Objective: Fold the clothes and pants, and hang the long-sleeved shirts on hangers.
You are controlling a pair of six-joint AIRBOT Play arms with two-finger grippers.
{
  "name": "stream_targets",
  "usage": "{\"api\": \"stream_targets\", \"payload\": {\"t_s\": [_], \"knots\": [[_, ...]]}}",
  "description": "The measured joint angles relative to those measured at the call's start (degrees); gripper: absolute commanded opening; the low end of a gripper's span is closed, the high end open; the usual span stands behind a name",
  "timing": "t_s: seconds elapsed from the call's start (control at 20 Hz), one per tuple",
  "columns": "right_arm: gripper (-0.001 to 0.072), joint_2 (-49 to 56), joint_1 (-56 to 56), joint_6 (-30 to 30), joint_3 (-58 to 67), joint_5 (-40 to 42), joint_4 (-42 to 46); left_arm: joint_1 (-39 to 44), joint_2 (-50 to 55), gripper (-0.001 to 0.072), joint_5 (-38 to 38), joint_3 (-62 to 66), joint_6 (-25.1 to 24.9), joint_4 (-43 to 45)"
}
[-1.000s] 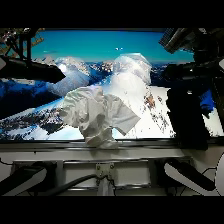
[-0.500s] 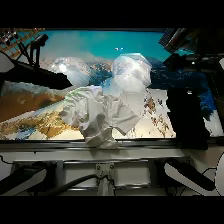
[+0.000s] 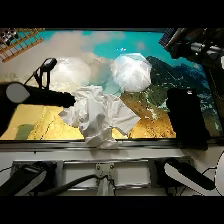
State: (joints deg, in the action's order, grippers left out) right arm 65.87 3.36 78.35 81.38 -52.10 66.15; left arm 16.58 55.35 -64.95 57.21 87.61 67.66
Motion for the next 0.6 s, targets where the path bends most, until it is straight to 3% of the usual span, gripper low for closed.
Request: {"api": "stream_targets", "payload": {"t_s": [0.1,0.55,0.6], "knots": [[0.0519,2.6,-0.9,0.0,-0.2,-1.9,-1.6,0.3,-1.7,0.0161,2.7,-4.1,0.4,0.5],[0.0529,25.4,-8.3,-1.7,-0.5,-8.9,-13.3,0.5,-3.7,0.0162,9.8,-10.4,0.3,-0.2],[0.053,27.5,-8.9,-2.0,-0.5,-9.1,-14.2,0.5,-3.7,0.019,10.1,-10.5,0.0,-0.2]]}}
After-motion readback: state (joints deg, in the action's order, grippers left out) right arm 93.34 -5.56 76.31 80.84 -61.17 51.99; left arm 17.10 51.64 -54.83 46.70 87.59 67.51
